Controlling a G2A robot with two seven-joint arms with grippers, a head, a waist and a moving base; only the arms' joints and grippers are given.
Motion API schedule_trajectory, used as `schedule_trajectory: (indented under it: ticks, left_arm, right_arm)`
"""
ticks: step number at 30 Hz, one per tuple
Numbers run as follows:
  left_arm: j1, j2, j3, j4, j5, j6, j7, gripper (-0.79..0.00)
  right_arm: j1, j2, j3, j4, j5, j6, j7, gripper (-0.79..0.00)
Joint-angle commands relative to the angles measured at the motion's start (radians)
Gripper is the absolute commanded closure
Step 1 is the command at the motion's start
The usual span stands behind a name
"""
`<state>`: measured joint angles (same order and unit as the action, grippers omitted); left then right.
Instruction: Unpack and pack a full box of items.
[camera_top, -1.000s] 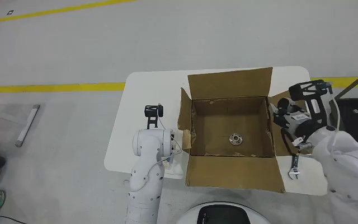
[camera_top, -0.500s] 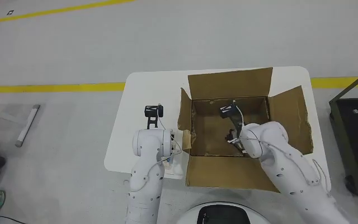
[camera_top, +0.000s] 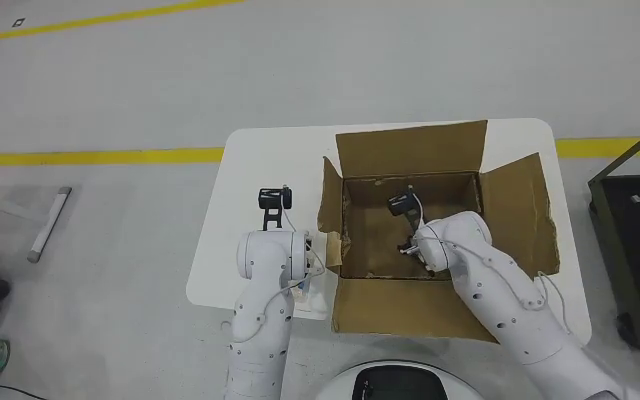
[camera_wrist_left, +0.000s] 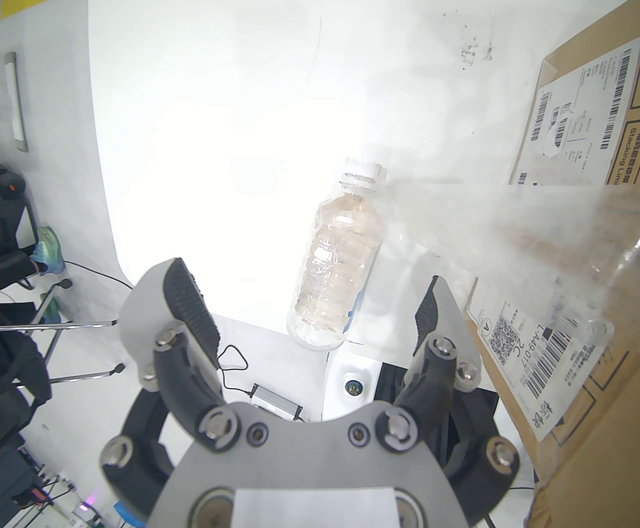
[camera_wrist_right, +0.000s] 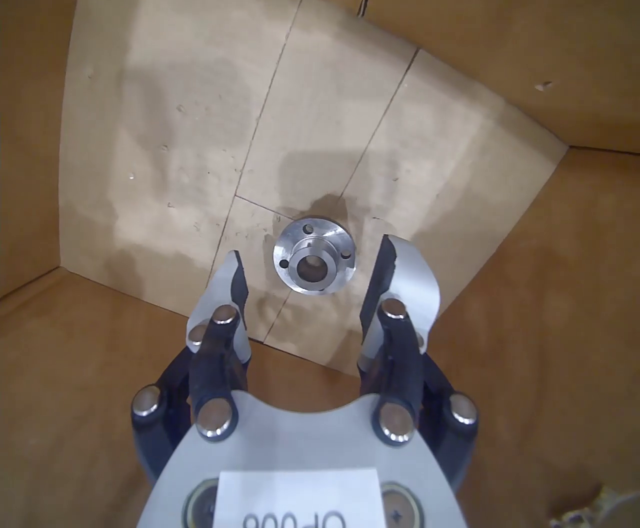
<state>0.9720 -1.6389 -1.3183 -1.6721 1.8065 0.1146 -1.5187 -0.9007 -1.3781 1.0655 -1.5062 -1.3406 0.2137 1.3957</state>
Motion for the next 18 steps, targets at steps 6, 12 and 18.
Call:
schedule_trajectory:
  ticks: [6, 12, 18]
  left_arm:
    - [0.0, 0.0, 0.0, 0.0, 0.0, 0.0, 0.0, -0.785]
    - [0.0, 0.0, 0.0, 0.0, 0.0, 0.0, 0.0, -0.785]
    - [0.0, 0.0, 0.0, 0.0, 0.0, 0.0, 0.0, -0.785]
  right_arm:
    - [0.013, -0.01, -0.022, 0.043, -0.007, 0.008, -0.017, -0.366]
    - [0.019, -0.014, -0.018, 0.062, -0.018, 0.016, -0.022, -0.372]
    - [0.019, -0.018, -0.014, 0.08, -0.031, 0.022, -0.028, -0.339]
